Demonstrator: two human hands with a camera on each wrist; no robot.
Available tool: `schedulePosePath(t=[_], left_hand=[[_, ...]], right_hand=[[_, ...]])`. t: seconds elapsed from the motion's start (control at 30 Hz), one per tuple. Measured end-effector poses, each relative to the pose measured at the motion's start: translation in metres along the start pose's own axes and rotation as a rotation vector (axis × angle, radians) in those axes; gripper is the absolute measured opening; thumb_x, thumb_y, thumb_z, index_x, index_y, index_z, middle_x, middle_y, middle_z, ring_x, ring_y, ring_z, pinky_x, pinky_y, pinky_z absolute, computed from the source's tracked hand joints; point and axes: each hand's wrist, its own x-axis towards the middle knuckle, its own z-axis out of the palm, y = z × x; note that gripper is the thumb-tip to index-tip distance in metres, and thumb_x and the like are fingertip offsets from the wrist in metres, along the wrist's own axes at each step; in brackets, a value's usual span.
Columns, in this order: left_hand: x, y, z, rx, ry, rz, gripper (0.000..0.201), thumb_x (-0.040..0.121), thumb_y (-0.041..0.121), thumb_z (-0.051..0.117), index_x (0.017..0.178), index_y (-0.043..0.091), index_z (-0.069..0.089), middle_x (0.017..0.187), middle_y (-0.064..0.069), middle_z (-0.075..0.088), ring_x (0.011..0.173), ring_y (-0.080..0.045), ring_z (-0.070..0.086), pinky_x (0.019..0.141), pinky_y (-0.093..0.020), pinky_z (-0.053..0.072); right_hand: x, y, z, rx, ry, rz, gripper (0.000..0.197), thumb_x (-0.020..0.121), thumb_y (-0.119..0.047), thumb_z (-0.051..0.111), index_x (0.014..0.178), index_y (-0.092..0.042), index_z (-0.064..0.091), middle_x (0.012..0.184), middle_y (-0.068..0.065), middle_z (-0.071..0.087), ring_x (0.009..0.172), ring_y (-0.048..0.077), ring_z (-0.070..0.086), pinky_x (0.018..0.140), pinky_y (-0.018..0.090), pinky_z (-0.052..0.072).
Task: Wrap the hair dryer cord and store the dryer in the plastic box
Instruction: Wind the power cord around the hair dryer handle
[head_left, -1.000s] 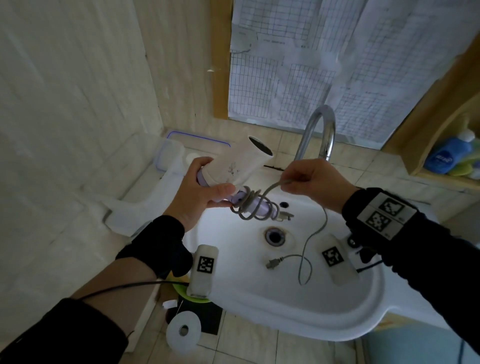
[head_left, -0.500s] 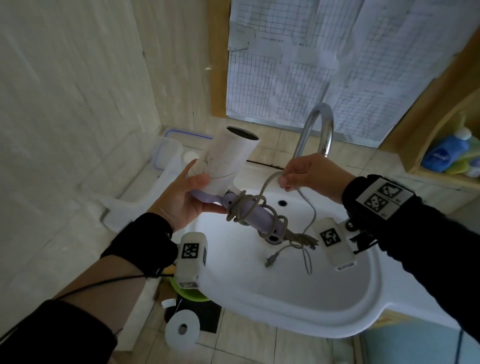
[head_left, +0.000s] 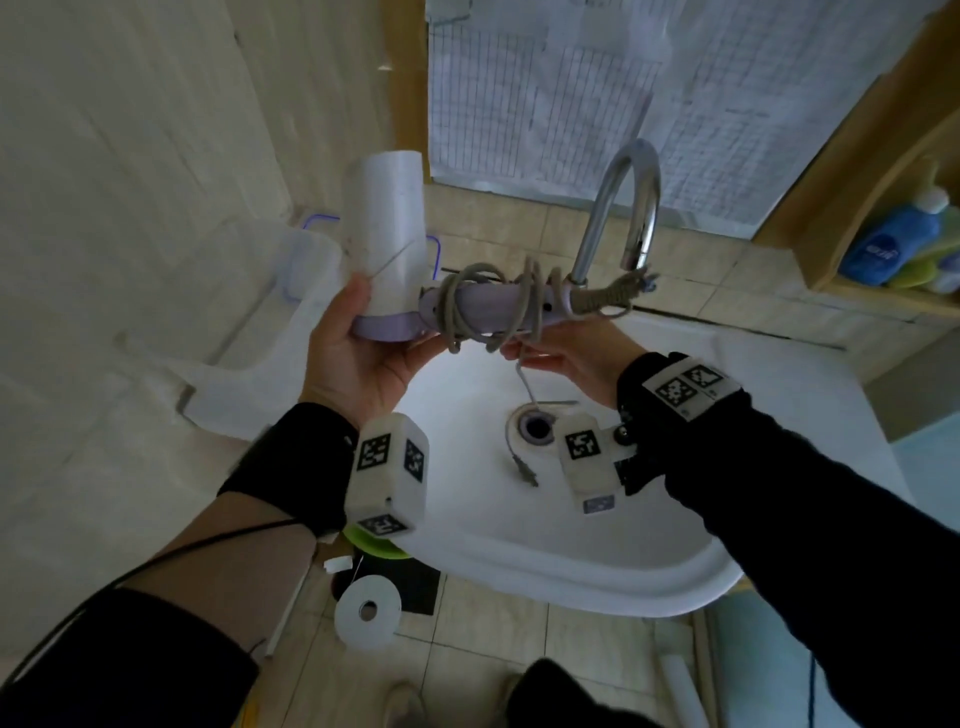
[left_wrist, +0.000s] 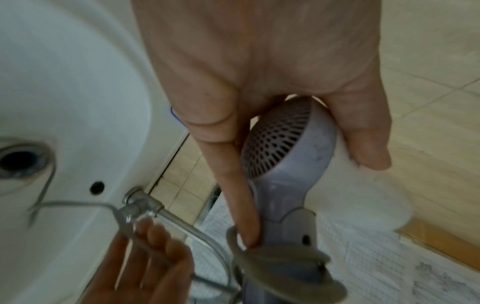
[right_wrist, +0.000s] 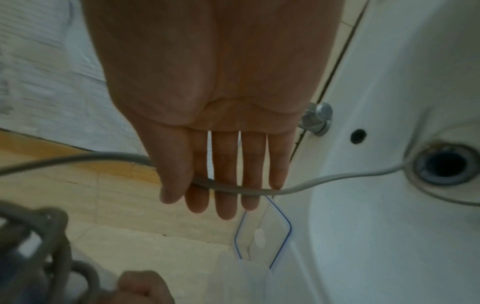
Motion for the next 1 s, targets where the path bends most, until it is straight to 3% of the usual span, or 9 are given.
schedulePosePath(t=[0.13, 0.3, 0.4, 0.5, 0.57, 0.63, 0.8, 0.87, 1.0], left_hand=[[0.002, -0.008, 0.011, -0.045, 0.055, 0.048, 0.086, 0.038, 0.03, 0.091, 0.114, 0.006, 0.061, 0.095, -0.014, 0.075, 0.087, -0.027, 0.074, 0.068, -0.041, 0.06], [0.005, -0.006, 0.015, 0.054, 0.177, 0.143, 0.113, 0.046, 0.03, 0.09, 0.143, 0.006, 0.038, 0.128, -0.018, 0.056, 0.103, -0.029, 0.068, 0.075, -0.042, 0.057], [0.005, -0.003, 0.006, 0.18, 0.203, 0.236, 0.084, 0.057, 0.02, 0.085, 0.13, 0.013, 0.043, 0.129, -0.016, 0.053, 0.109, -0.032, 0.063, 0.076, -0.046, 0.056], [0.006, 0.0, -0.005, 0.347, 0.246, 0.278, 0.063, 0.066, 0.013, 0.073, 0.121, 0.015, 0.042, 0.125, -0.013, 0.053, 0.113, -0.038, 0.059, 0.076, -0.048, 0.057], [0.005, 0.003, -0.009, 0.461, 0.266, 0.294, 0.052, 0.068, 0.009, 0.072, 0.112, 0.019, 0.045, 0.118, -0.006, 0.057, 0.102, -0.028, 0.066, 0.074, -0.046, 0.058], [0.004, 0.004, -0.01, 0.574, 0.25, 0.309, 0.052, 0.061, 0.014, 0.075, 0.103, 0.025, 0.046, 0.109, 0.001, 0.059, 0.09, -0.019, 0.069, 0.069, -0.042, 0.059], [-0.001, 0.007, -0.009, 0.812, 0.136, 0.258, 0.058, 0.049, 0.02, 0.079, 0.098, 0.03, 0.049, 0.105, 0.0, 0.057, 0.096, -0.032, 0.063, 0.07, -0.05, 0.059], [-0.003, 0.01, -0.007, 0.893, 0.075, 0.22, 0.06, 0.047, 0.021, 0.08, 0.097, 0.031, 0.049, 0.1, 0.005, 0.056, 0.095, -0.025, 0.061, 0.073, -0.052, 0.058], [-0.009, 0.015, -0.003, 0.932, -0.026, 0.088, 0.06, 0.043, 0.02, 0.079, 0.095, 0.028, 0.05, 0.097, 0.003, 0.053, 0.08, -0.01, 0.064, 0.057, -0.036, 0.059]], right_hand=[[-0.001, 0.016, 0.015, -0.009, -0.022, 0.036, 0.014, 0.088, -0.009, 0.056, 0.079, -0.015, 0.065, 0.081, 0.005, 0.066, 0.08, 0.017, 0.061, 0.086, 0.028, 0.047], [-0.007, 0.028, 0.028, -0.108, -0.099, 0.045, 0.02, 0.082, 0.006, 0.055, 0.079, -0.012, 0.061, 0.073, 0.008, 0.063, 0.07, 0.012, 0.062, 0.066, 0.01, 0.049], [-0.015, 0.027, 0.029, -0.17, -0.148, 0.025, 0.025, 0.079, 0.01, 0.054, 0.081, -0.015, 0.059, 0.067, 0.008, 0.058, 0.066, 0.018, 0.061, 0.059, 0.01, 0.049], [-0.018, 0.023, 0.026, -0.217, -0.188, 0.026, 0.026, 0.081, 0.008, 0.055, 0.085, -0.018, 0.061, 0.065, 0.007, 0.05, 0.057, 0.015, 0.056, 0.058, 0.014, 0.051], [-0.016, 0.018, 0.023, -0.277, -0.196, 0.031, 0.024, 0.082, 0.005, 0.057, 0.085, -0.018, 0.063, 0.063, 0.005, 0.048, 0.055, 0.016, 0.054, 0.063, 0.022, 0.056], [-0.015, 0.013, 0.019, -0.365, -0.193, 0.037, 0.019, 0.082, 0.004, 0.059, 0.085, -0.014, 0.065, 0.059, 0.002, 0.049, 0.051, 0.014, 0.053, 0.064, 0.028, 0.055], [-0.015, -0.005, 0.011, -0.664, -0.225, 0.049, 0.016, 0.081, -0.003, 0.06, 0.076, -0.017, 0.063, 0.063, -0.001, 0.053, 0.054, 0.011, 0.048, 0.054, 0.022, 0.046], [-0.015, -0.012, 0.007, -0.808, -0.233, 0.023, 0.013, 0.081, -0.007, 0.06, 0.076, -0.02, 0.061, 0.064, -0.006, 0.053, 0.056, 0.007, 0.047, 0.055, 0.017, 0.041], [-0.012, -0.019, 0.0, -0.929, -0.15, -0.066, 0.008, 0.08, -0.013, 0.065, 0.077, -0.02, 0.062, 0.065, -0.011, 0.053, 0.059, 0.001, 0.048, 0.057, 0.014, 0.036]])
